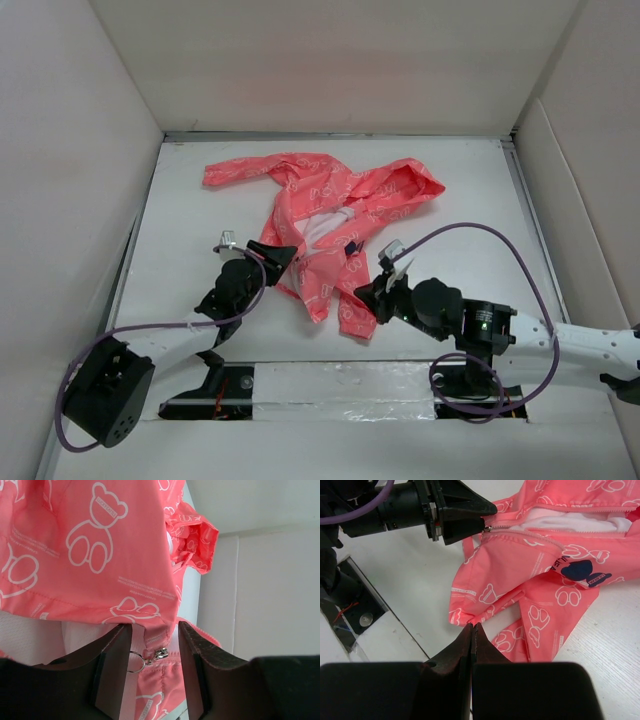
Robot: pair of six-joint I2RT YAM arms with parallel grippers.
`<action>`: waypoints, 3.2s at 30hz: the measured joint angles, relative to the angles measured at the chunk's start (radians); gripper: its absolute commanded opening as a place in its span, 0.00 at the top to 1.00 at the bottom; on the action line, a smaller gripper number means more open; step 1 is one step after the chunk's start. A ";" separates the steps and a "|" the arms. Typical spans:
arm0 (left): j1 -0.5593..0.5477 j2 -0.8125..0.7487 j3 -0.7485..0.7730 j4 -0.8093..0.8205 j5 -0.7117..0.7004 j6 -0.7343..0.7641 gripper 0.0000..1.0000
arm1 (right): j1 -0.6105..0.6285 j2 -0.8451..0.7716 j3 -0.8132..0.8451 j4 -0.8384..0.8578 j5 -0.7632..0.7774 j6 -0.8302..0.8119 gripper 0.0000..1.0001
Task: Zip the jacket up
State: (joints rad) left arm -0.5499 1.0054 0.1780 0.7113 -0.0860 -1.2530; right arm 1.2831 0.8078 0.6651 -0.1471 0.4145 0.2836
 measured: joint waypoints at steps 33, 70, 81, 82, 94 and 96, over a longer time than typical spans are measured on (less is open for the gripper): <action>0.000 -0.161 -0.006 -0.076 0.038 0.049 1.00 | -0.001 0.566 0.392 -0.034 -0.101 -0.269 0.82; 0.000 -0.208 -0.041 -0.081 0.105 0.051 1.00 | -0.197 0.693 0.321 0.238 -0.341 0.162 0.72; 0.000 -0.209 -0.054 -0.080 0.113 0.051 1.00 | -0.199 0.713 0.317 0.241 -0.332 0.174 0.71; 0.000 -0.209 -0.056 -0.080 0.113 0.051 1.00 | -0.202 0.713 0.317 0.244 -0.332 0.175 0.71; 0.000 -0.211 -0.056 -0.076 0.122 0.047 1.00 | -0.209 0.719 0.317 0.258 -0.317 0.181 0.70; 0.000 -0.211 -0.056 -0.072 0.126 0.047 1.00 | -0.209 0.723 0.317 0.262 -0.317 0.181 0.70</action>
State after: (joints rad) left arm -0.5499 0.7940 0.1219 0.6388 0.0395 -1.2064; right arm 1.0744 1.5303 0.9825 0.1146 0.0971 0.4648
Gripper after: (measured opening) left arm 0.007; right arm 0.300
